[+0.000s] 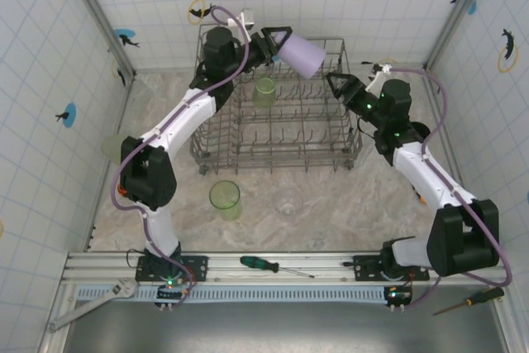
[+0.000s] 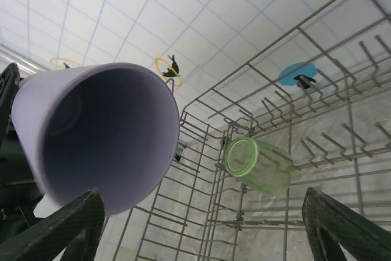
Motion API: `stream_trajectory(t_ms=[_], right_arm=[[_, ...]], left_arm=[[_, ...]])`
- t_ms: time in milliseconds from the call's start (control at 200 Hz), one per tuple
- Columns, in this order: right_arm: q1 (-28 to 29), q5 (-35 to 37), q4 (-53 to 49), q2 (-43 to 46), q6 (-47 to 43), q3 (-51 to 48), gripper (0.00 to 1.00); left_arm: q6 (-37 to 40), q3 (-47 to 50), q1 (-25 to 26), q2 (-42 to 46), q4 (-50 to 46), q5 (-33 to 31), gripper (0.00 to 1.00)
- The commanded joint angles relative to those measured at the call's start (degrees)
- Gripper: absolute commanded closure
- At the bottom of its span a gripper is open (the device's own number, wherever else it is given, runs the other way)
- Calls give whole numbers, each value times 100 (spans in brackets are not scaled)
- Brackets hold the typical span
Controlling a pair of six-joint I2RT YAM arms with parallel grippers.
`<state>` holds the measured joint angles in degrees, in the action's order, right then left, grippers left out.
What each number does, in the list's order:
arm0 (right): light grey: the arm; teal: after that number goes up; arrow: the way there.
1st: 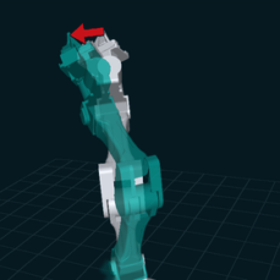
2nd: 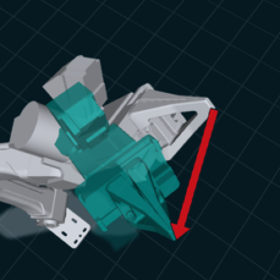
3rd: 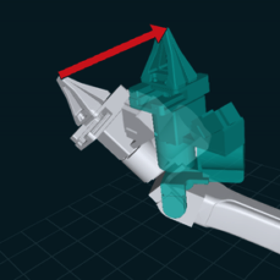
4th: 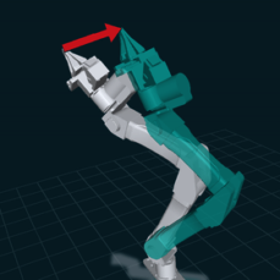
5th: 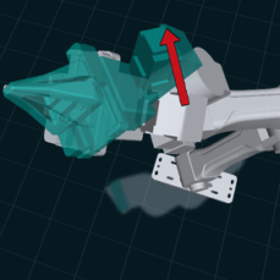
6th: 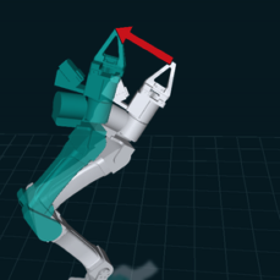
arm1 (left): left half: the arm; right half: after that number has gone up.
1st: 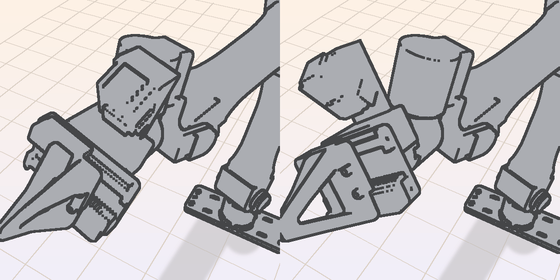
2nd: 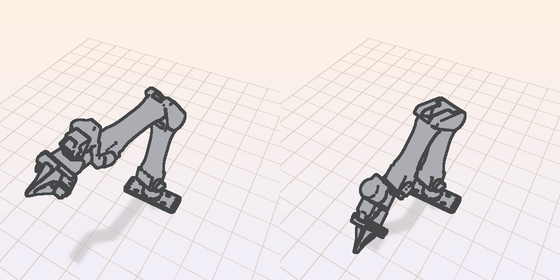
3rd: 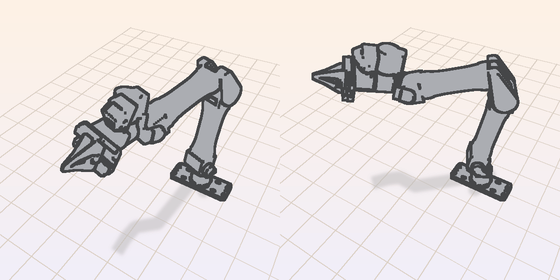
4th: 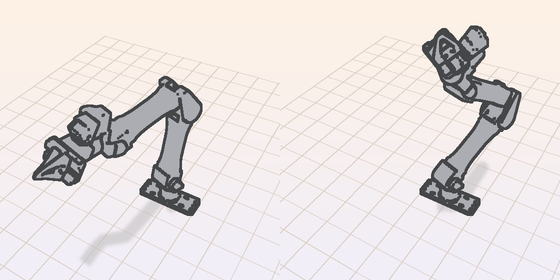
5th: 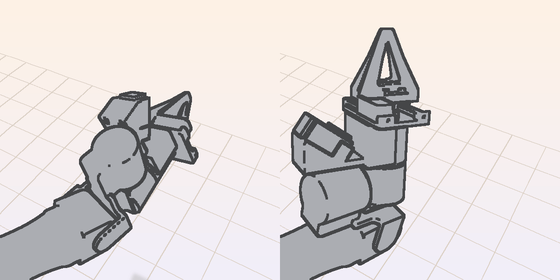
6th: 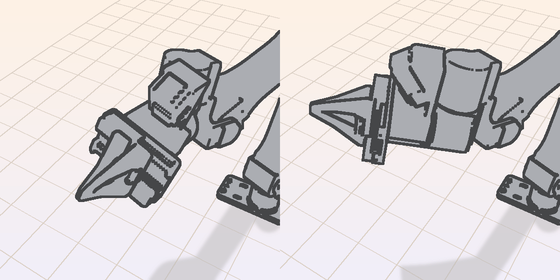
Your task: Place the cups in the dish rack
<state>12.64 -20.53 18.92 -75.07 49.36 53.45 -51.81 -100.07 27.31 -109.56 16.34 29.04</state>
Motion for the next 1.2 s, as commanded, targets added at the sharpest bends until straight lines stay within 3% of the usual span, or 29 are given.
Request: stream_trajectory(t_ms=[0,80,546,866,1191], right_arm=[[-82,304,-789,337,-504,-36,6],[-106,480,-1263,557,-828,63,0],[-195,1344,-2767,1747,-1998,-211,0],[-297,1541,-3042,1811,-2321,-405,0],[-422,1565,-2873,1768,-2380,-768,0]], left_arm=[[1013,-432,-51,-160,-794,-486,100],[1304,-621,-46,-265,-995,-672,100],[2905,-1731,136,-1119,-1717,-1521,100],[3996,-2201,224,-1746,-1923,-2029,100],[5026,-2183,486,-2115,-1771,-2070,100]])
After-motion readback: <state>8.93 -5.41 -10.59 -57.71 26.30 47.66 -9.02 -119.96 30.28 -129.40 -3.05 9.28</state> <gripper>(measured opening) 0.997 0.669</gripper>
